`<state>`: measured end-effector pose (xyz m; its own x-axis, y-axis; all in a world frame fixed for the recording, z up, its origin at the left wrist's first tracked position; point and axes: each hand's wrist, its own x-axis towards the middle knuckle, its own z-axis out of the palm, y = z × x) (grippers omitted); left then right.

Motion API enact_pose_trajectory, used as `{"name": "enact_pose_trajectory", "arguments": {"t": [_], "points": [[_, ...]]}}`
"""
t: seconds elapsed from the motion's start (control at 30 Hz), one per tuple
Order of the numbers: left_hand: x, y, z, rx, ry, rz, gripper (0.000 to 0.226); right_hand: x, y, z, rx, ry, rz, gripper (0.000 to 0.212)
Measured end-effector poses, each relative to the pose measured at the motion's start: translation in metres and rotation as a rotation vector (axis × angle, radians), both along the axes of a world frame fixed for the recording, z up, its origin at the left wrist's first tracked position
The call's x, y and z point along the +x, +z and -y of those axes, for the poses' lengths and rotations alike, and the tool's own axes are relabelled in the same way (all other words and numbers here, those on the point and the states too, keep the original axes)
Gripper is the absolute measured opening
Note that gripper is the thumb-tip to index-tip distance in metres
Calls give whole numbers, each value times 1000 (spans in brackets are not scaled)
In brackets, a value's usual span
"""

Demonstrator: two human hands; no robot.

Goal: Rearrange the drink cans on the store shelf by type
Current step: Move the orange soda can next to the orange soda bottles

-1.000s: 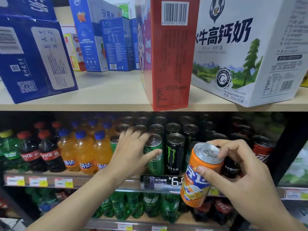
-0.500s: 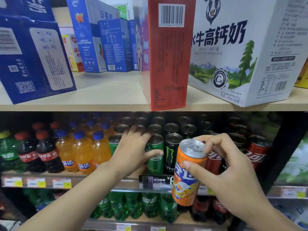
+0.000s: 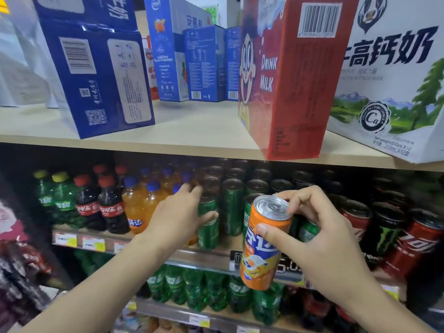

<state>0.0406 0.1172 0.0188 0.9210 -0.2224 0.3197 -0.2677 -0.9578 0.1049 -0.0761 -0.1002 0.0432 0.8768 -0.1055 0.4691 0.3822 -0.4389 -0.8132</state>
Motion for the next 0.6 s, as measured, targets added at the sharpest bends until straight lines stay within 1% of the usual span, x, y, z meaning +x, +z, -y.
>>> {"name": "enact_pose_trajectory", "arguments": {"t": [0.07, 0.17, 0.23, 0.47, 0.6], "points": [[3, -3, -1, -35, 9, 5, 64, 4, 1, -4, -6, 4, 2, 42], [7, -4, -4, -176, -3, -3, 64, 11, 2, -9, -5, -4, 10, 42], [8, -3, -3, -235, -12, 2, 64, 15, 3, -10, 6, -9, 10, 43], [14, -8, 13, -322, -146, 39, 66, 23, -1, -10, -17, -51, 37, 44], [17, -8, 24, -277, -203, 50, 64, 21, -5, -7, -21, -60, 21, 45]]}}
